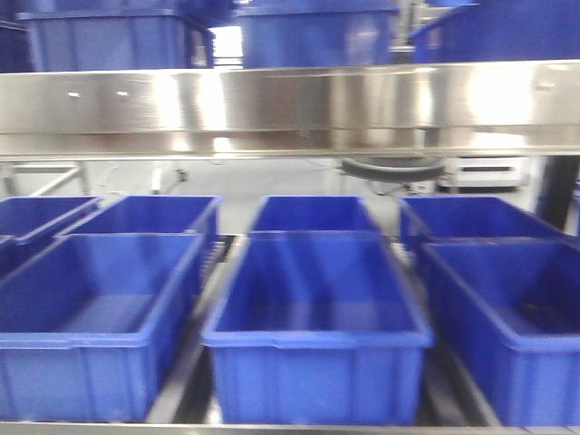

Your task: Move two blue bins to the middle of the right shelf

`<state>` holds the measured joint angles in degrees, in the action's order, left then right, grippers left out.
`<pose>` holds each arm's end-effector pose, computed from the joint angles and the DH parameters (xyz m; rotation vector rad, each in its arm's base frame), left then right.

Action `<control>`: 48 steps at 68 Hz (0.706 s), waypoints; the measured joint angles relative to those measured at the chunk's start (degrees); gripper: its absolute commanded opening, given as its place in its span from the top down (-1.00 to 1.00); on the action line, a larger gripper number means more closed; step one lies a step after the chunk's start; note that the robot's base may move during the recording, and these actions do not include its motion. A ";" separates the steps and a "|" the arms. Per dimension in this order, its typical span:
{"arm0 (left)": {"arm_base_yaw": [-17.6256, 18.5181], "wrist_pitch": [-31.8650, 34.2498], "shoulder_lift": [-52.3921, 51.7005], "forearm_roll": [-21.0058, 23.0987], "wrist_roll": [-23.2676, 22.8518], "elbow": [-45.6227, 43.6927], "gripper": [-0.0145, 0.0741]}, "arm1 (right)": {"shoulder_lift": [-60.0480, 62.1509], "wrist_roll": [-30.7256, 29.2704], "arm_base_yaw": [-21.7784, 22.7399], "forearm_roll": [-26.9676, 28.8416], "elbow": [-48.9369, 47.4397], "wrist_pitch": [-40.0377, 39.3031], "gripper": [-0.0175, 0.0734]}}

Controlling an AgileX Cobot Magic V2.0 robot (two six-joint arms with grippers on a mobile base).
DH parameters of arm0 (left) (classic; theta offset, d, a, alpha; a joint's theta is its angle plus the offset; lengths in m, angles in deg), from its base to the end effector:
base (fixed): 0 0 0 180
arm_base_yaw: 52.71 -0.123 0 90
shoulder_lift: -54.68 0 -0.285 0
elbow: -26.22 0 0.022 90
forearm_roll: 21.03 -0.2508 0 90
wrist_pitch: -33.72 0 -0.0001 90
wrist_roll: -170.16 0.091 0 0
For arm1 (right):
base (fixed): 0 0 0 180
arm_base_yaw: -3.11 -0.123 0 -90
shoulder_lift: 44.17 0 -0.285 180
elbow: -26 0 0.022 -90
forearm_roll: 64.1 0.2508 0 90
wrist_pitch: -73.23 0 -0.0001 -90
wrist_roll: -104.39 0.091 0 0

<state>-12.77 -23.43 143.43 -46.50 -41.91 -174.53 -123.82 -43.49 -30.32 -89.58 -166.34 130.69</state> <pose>0.2432 -0.1607 0.4767 0.1946 2.0923 -0.2100 0.2214 0.1066 0.4753 -0.0697 2.0903 0.1452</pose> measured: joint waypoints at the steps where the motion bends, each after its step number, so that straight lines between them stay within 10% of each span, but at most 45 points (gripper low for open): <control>1: 0.00 0.00 0.00 0.00 0.00 0.00 0.92 | 0.00 0.00 0.00 0.00 0.00 0.00 0.98; 48: 0.00 0.11 0.00 0.00 0.00 0.00 0.92 | 0.00 0.00 0.00 0.00 0.00 -0.11 0.98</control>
<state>-12.77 -23.31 143.43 -46.50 -41.91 -174.53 -123.82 -43.49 -30.32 -89.58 -166.34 130.58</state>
